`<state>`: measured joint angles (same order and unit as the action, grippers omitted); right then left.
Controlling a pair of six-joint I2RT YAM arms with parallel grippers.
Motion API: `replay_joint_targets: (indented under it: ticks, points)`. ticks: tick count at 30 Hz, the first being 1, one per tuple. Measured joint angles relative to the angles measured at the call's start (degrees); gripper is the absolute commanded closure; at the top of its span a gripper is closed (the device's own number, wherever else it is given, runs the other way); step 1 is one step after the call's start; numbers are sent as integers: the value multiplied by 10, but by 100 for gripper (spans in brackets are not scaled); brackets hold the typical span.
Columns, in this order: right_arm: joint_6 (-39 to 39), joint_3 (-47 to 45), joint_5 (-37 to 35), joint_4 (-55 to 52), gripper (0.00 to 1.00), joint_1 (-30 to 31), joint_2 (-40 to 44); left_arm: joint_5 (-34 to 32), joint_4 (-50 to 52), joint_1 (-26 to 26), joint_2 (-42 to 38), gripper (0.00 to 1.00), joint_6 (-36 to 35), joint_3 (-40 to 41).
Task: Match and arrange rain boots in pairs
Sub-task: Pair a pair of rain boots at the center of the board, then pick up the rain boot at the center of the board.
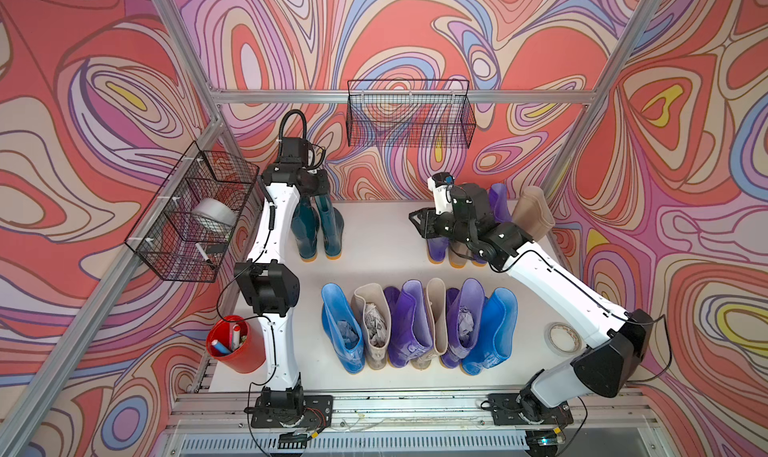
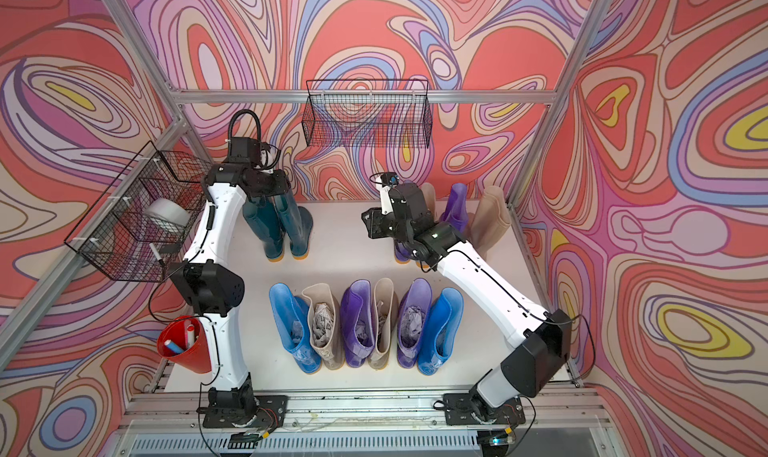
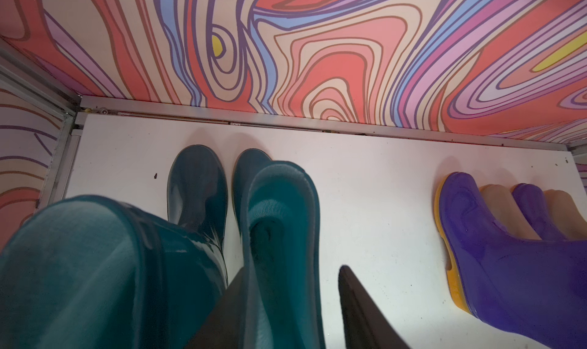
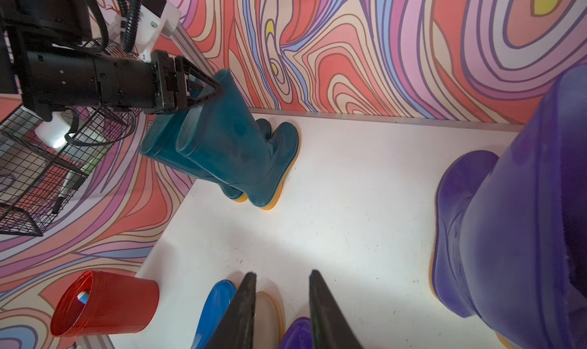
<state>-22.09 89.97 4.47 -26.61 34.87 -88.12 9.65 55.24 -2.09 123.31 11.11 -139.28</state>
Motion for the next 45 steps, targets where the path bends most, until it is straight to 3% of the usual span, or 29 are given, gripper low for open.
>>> replay_joint_targets:
  ticks: [9, 25, 30, 35, 39, 45]
  points:
    - [0, 0, -1, 0, 69, -7, 0, 8, -11, 2, -14, 38, 0, -9]
    - [19, 17, -24, -51, 64, -54, 17, 4, -10, -5, -121, 38, 21, 7]
    - [26, 17, -42, -80, 58, -90, 56, -23, -11, -71, -198, 36, 34, 66]
    - [28, -9, -58, -91, 54, -146, 111, -36, -11, -159, -207, 31, 55, 71]
    - [27, -53, -62, -101, 53, -183, 147, -52, -9, -216, -183, 31, 71, 63]
    - [20, -114, -62, -117, 50, -230, 177, -74, -8, -297, -77, 30, 92, -29]
